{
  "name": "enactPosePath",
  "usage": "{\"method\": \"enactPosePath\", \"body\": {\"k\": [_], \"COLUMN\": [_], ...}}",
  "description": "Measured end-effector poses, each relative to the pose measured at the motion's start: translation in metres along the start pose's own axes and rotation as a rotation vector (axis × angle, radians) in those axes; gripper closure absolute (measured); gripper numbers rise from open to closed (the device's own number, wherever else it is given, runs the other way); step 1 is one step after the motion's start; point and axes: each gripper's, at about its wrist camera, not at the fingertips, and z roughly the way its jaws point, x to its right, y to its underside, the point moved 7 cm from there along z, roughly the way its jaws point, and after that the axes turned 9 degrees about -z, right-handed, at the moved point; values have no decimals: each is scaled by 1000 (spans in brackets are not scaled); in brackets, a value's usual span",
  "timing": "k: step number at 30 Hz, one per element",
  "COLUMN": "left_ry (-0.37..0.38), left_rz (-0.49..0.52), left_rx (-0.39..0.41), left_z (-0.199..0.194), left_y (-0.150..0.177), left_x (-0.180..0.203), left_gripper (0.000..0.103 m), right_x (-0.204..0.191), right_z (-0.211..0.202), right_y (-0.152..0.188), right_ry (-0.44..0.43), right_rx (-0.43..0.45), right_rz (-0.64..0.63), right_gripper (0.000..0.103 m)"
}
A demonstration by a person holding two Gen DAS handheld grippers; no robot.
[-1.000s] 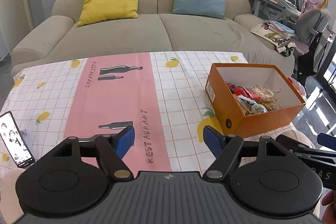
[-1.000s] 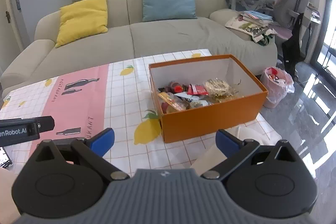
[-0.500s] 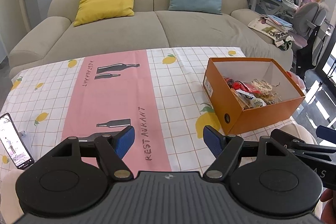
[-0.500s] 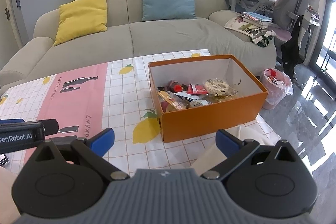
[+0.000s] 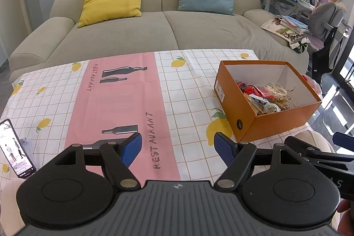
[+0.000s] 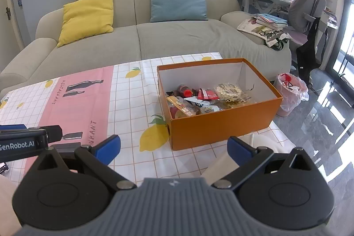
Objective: Organize snacks
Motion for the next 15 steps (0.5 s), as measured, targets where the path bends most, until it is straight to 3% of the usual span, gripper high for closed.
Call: {"method": "enactPosePath", "body": {"k": [15], "left_ry": [-1], "left_rz": [1], "left_rx": [1], "left_z": [-1], "left_y": [0], "left_x": [0], "left_gripper": [16], "right_x": [-1], "right_z": [0], "right_y": [0], "right_ry": [0], "right_rx": [0], "right_rz": [0], "right_gripper": [3]}}
